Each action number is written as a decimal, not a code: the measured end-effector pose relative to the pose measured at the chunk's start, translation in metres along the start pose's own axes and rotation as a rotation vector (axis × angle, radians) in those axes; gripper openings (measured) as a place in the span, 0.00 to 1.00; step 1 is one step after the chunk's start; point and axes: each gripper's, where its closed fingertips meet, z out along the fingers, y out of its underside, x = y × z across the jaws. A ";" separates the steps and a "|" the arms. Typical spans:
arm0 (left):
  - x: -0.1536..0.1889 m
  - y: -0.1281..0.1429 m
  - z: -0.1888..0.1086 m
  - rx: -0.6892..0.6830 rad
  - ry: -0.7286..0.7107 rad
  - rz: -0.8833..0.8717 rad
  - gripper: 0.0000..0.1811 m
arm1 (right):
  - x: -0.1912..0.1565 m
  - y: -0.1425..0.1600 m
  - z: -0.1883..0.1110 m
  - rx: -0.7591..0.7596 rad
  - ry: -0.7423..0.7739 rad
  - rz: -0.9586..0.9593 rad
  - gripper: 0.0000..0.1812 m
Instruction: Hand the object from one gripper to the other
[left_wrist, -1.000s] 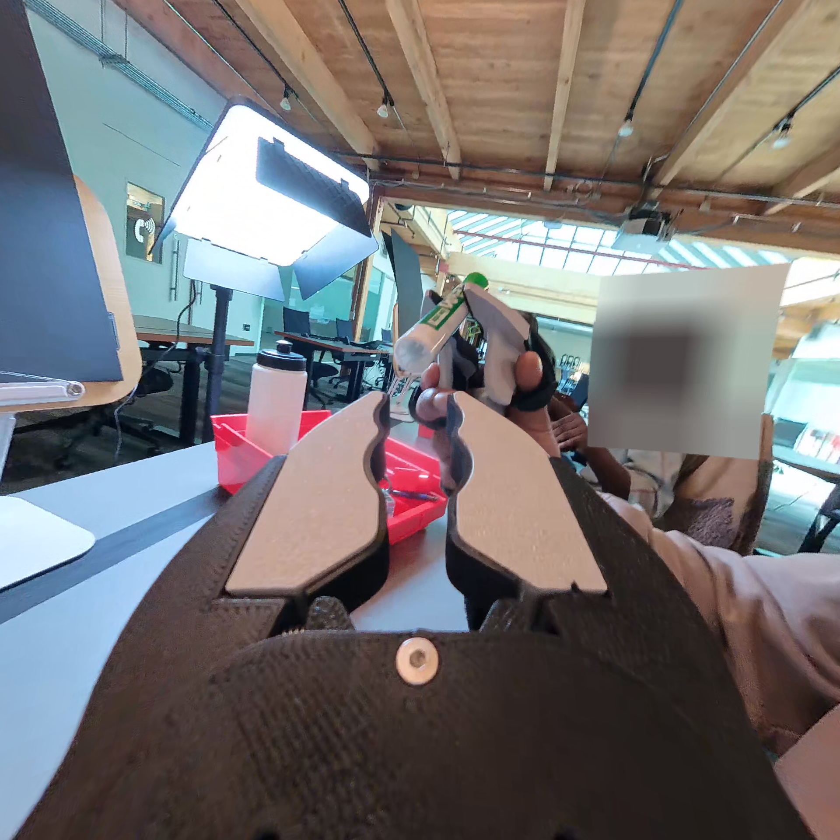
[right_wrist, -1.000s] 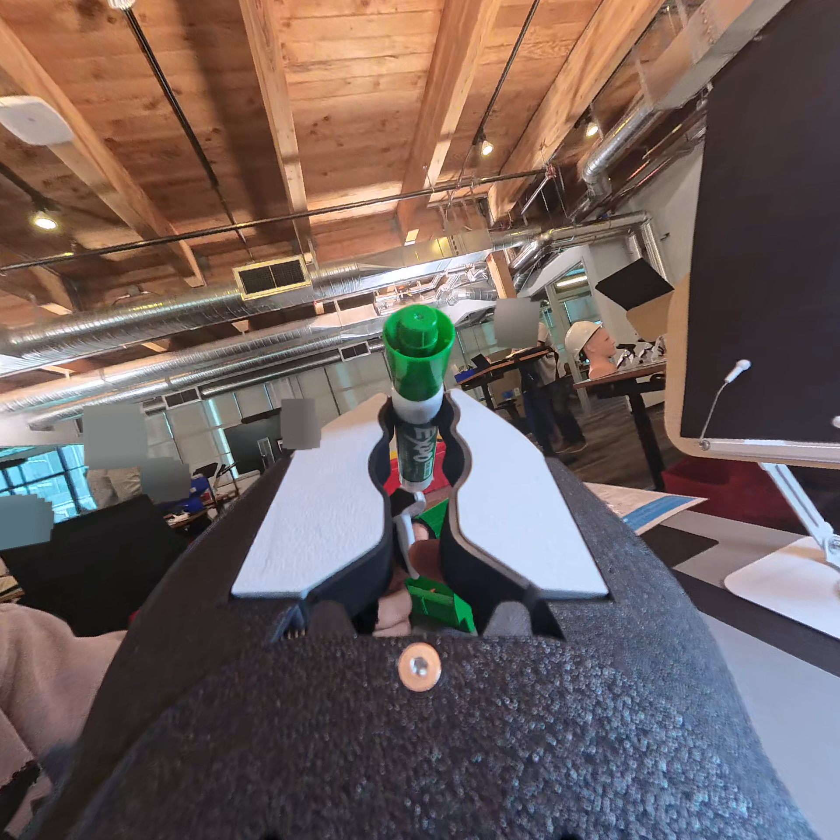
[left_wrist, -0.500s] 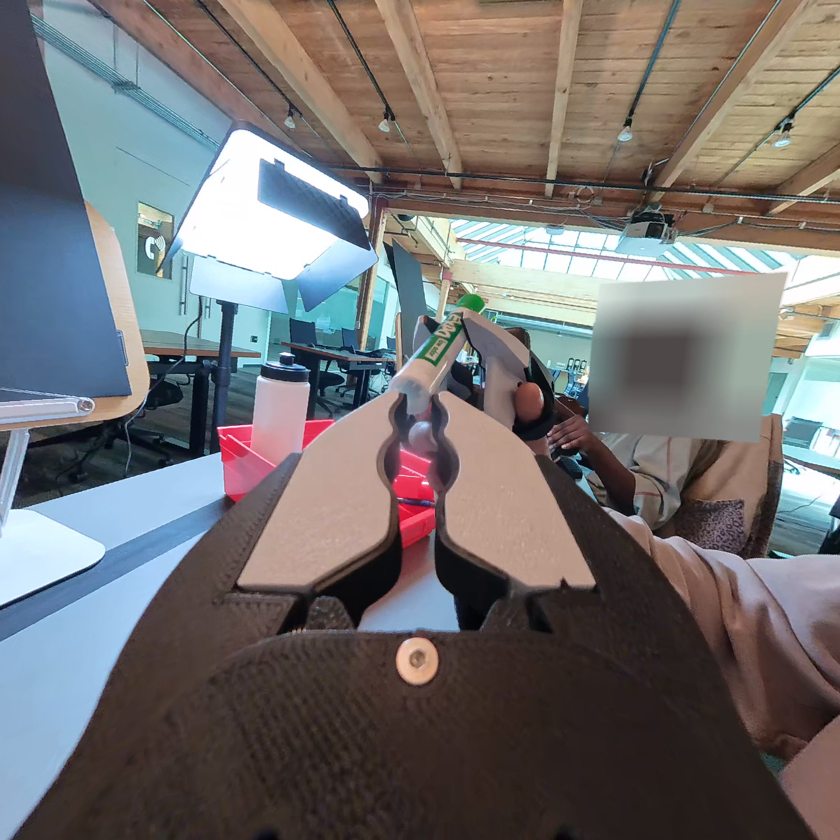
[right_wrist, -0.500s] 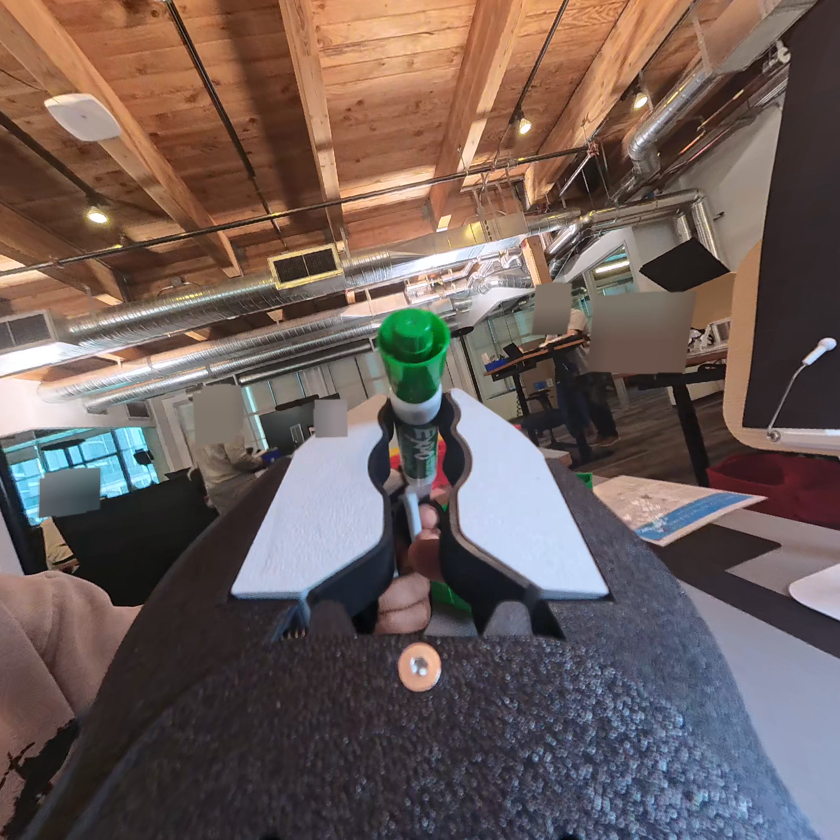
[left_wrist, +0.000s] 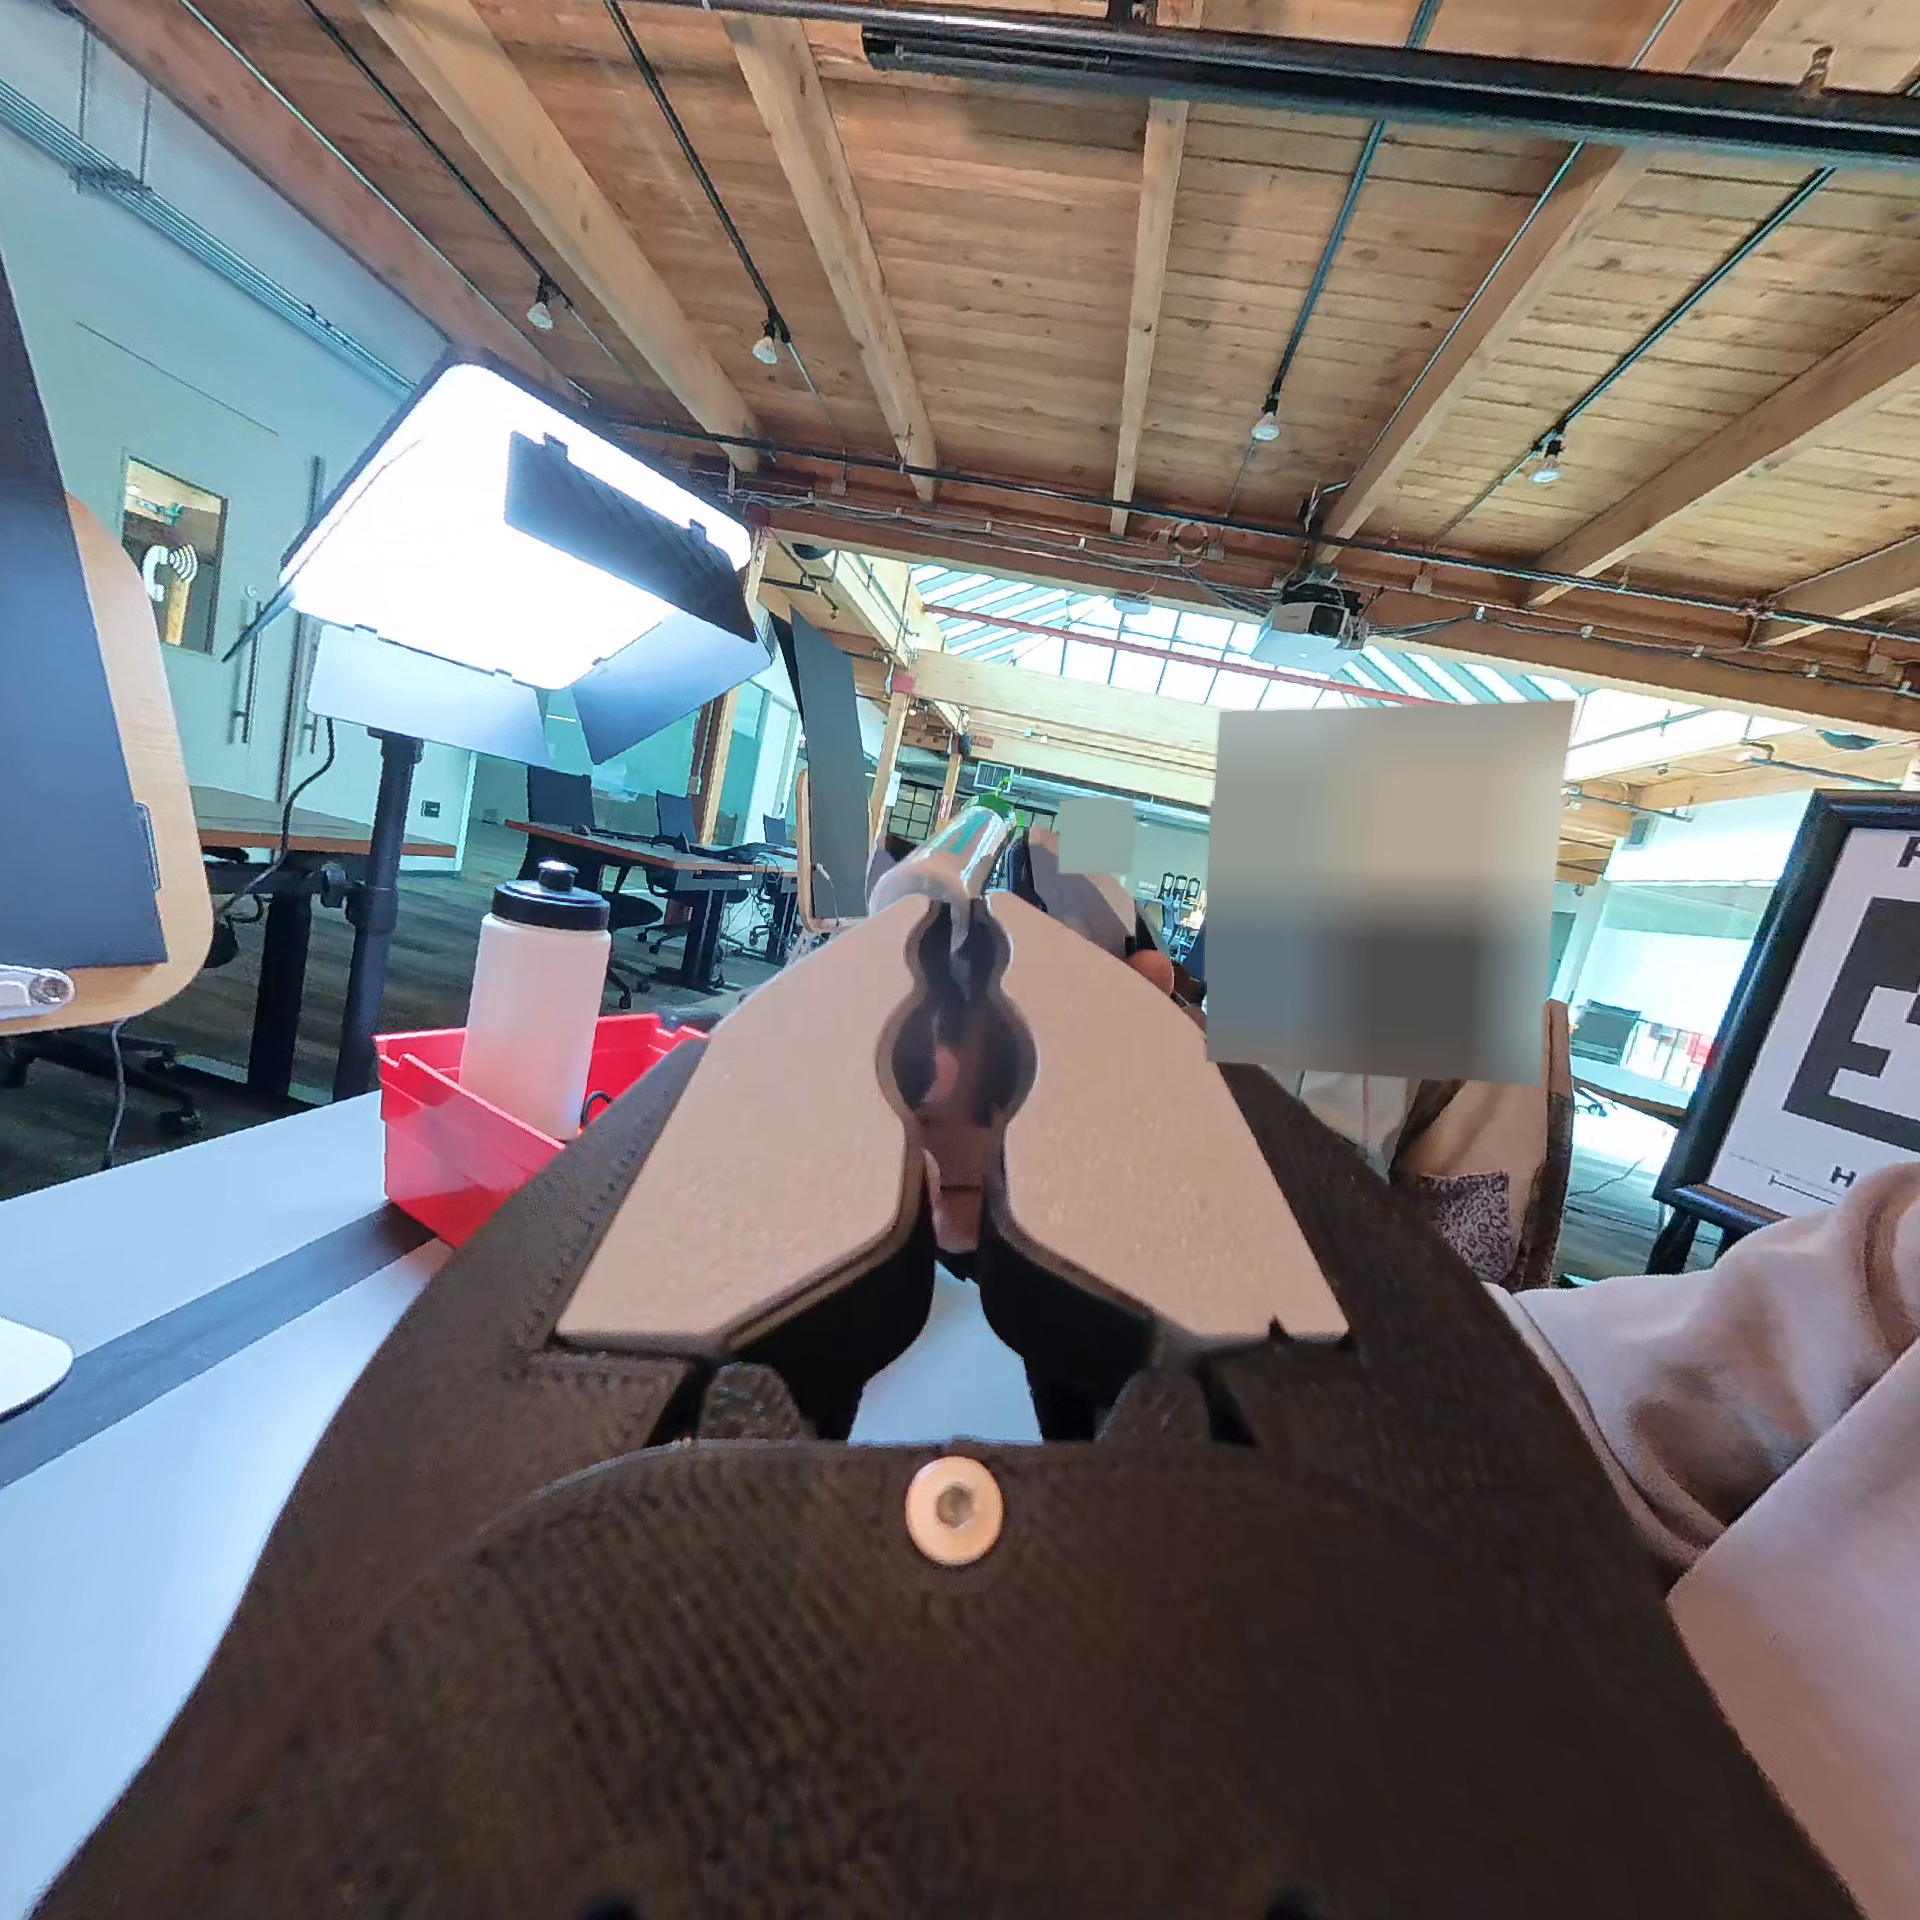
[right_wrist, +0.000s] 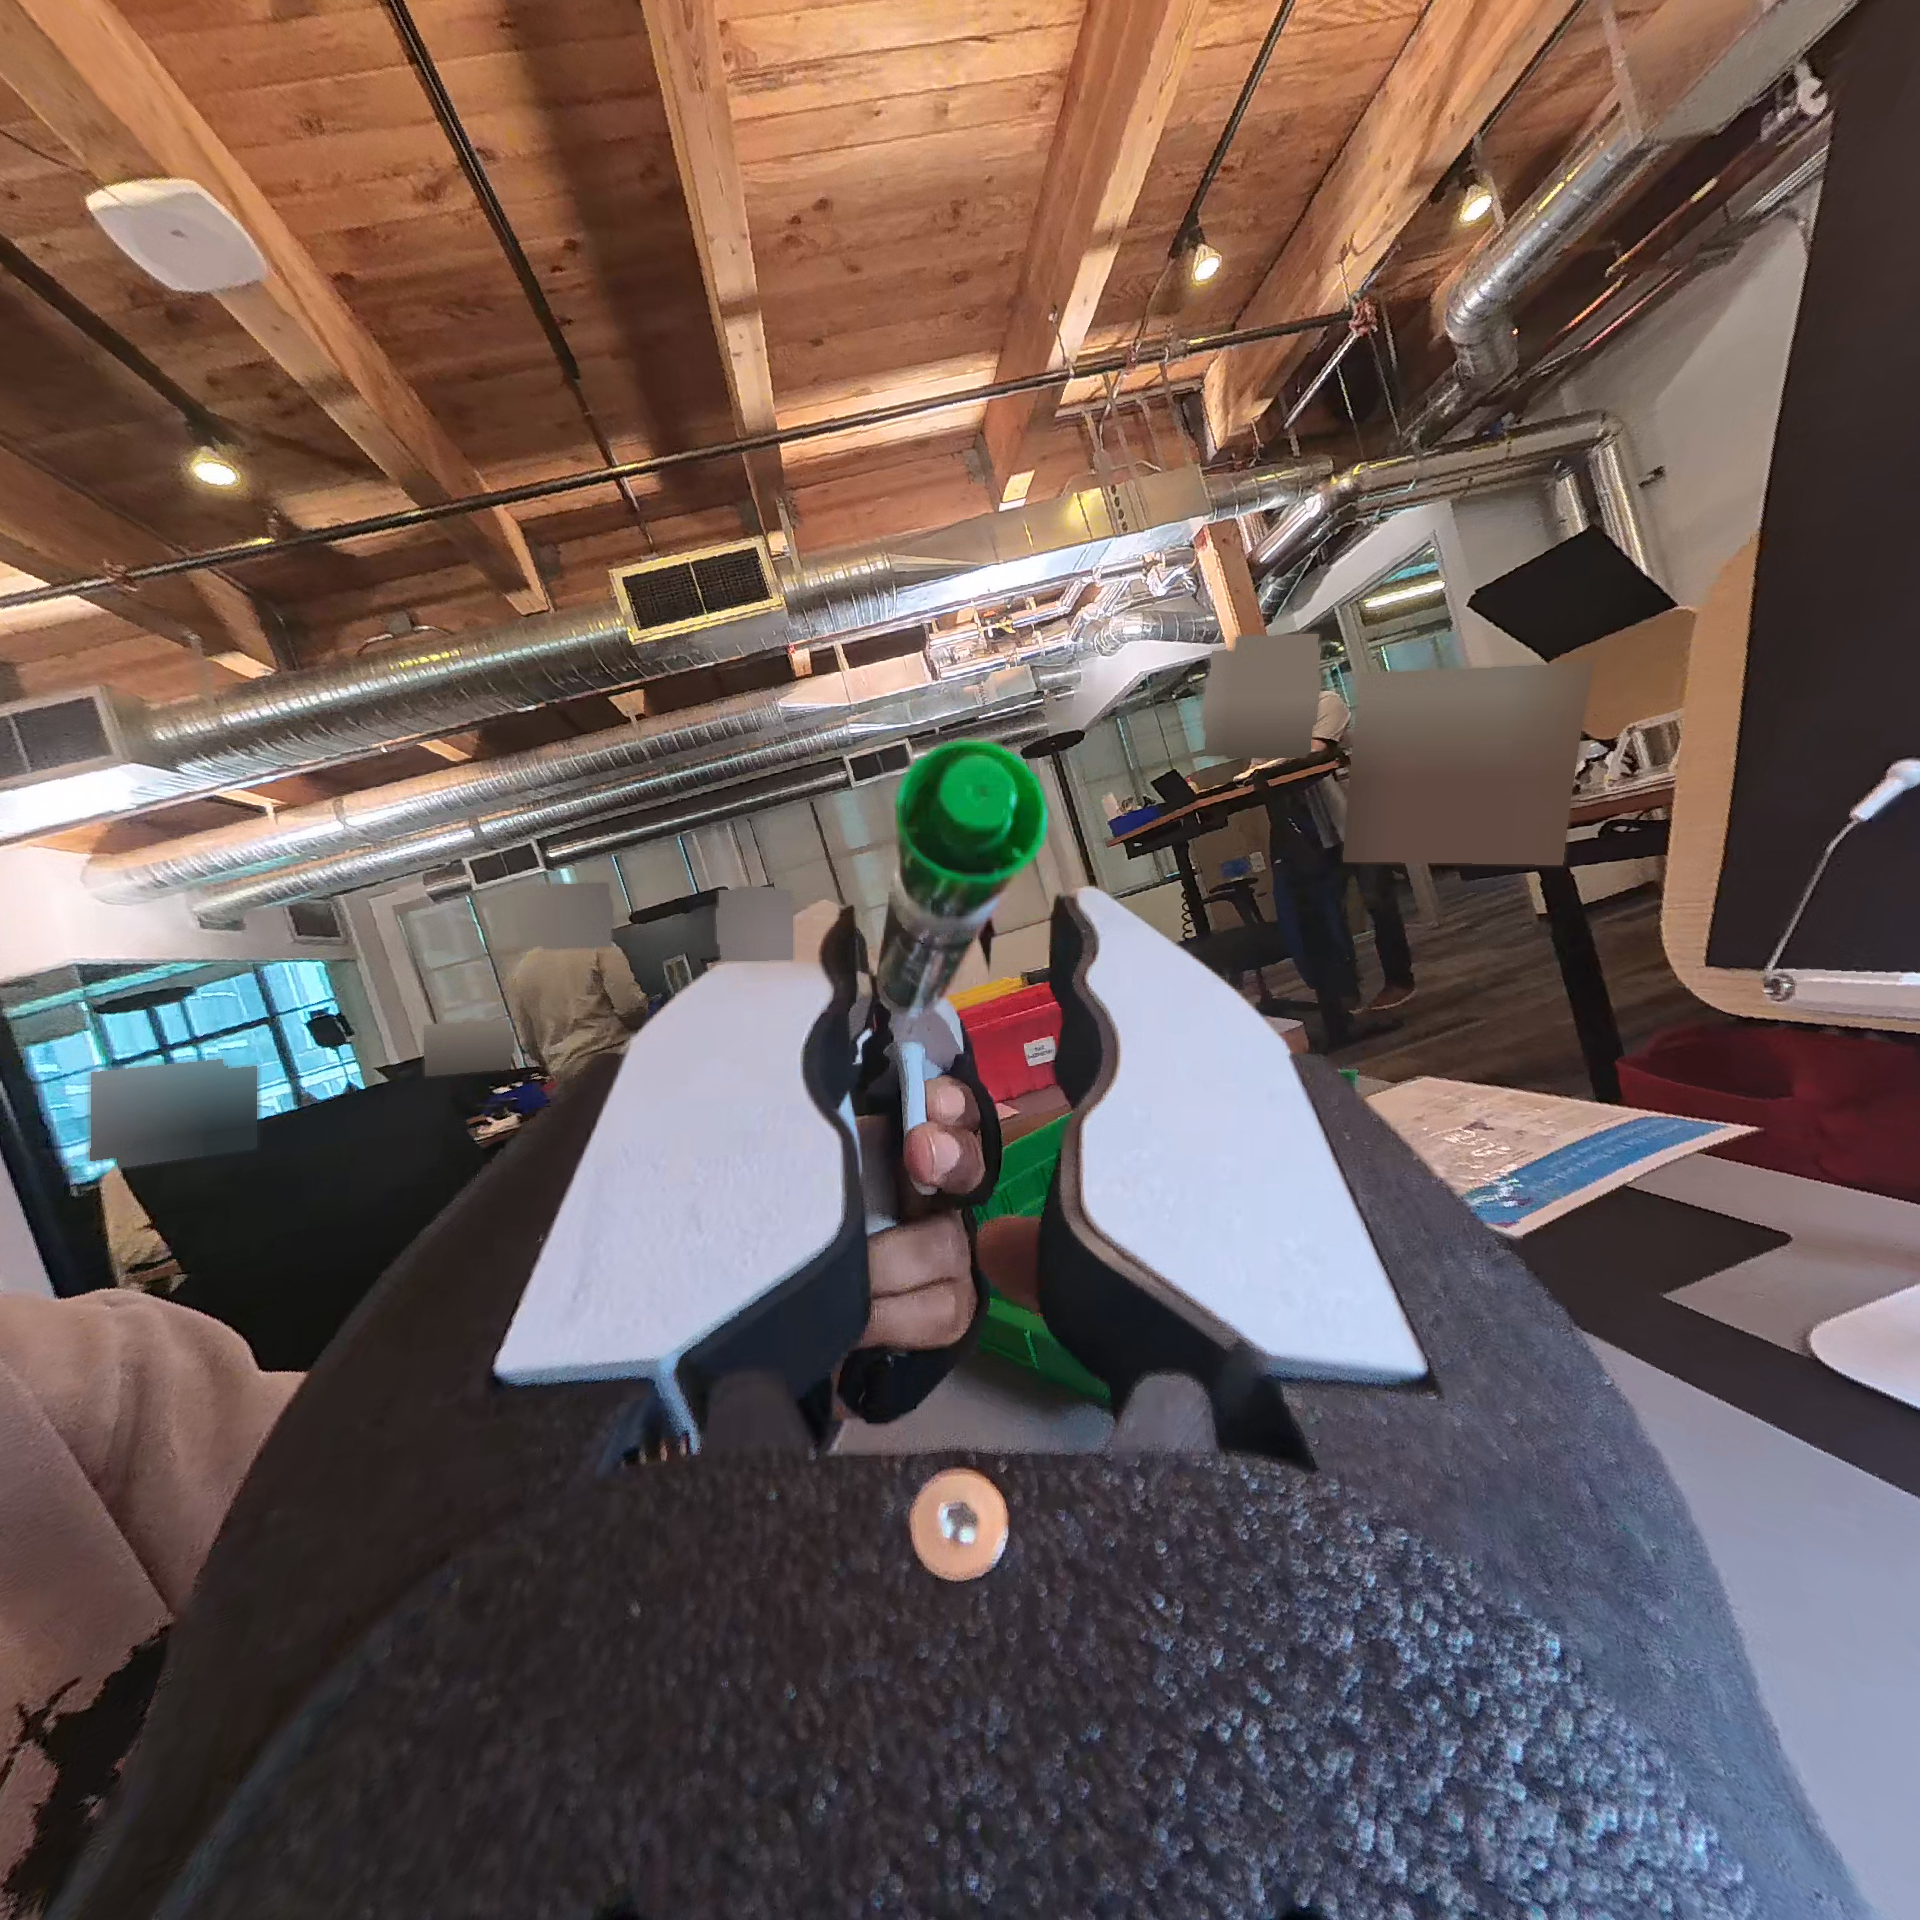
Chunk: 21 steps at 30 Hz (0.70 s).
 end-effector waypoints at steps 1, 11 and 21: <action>0.000 -0.004 -0.001 0.010 -0.002 0.007 0.02 | 0.001 0.002 0.000 -0.002 -0.005 0.012 0.21; -0.002 -0.064 -0.027 0.149 -0.023 0.062 0.02 | 0.019 0.011 -0.006 -0.018 0.025 0.021 0.23; -0.001 -0.114 -0.058 0.252 -0.089 0.174 0.02 | 0.041 0.031 -0.011 -0.111 0.127 -0.088 0.19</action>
